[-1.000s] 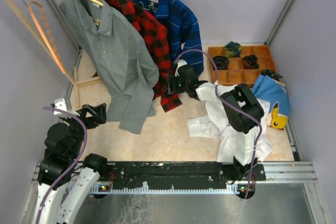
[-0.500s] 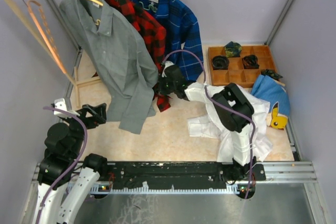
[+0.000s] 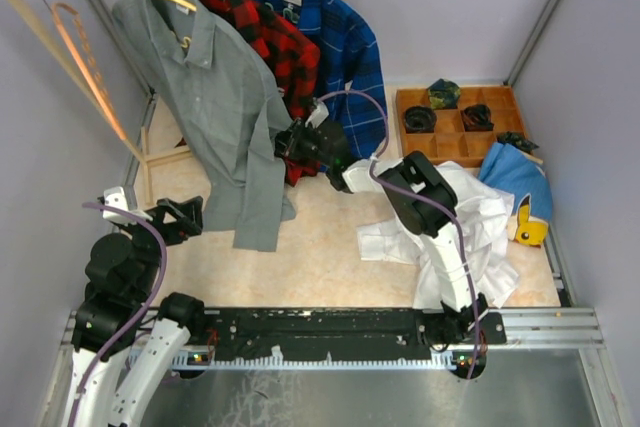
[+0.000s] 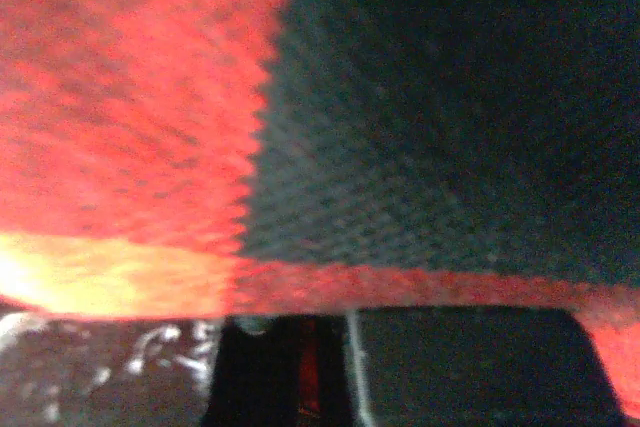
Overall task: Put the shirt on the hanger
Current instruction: Adjust the shirt at the center of the board.
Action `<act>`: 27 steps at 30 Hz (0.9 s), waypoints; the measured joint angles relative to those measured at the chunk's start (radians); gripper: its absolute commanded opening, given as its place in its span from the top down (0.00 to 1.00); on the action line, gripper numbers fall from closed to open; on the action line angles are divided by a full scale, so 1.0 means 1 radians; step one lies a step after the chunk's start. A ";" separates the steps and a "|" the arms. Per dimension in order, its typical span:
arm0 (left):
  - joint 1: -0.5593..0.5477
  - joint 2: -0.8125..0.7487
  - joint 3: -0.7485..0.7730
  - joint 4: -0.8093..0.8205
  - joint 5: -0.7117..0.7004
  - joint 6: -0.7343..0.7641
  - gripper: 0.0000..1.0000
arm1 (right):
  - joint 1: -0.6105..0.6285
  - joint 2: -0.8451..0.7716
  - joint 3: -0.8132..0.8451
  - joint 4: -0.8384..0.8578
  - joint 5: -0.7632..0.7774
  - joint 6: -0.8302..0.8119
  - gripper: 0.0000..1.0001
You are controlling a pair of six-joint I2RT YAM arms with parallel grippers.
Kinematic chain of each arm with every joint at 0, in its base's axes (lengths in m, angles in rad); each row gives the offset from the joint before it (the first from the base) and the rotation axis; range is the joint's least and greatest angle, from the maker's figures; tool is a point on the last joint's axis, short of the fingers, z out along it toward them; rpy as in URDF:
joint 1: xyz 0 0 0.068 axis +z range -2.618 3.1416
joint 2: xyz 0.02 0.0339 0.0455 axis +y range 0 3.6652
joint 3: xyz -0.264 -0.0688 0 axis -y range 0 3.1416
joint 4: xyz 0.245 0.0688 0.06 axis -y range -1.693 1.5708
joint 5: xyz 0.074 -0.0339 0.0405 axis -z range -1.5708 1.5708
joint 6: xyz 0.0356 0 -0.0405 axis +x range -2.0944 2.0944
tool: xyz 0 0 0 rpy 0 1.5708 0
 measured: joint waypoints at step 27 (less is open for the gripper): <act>0.000 0.000 0.000 0.000 0.000 0.003 0.08 | 0.172 -0.742 -0.600 -0.350 0.563 -0.298 0.57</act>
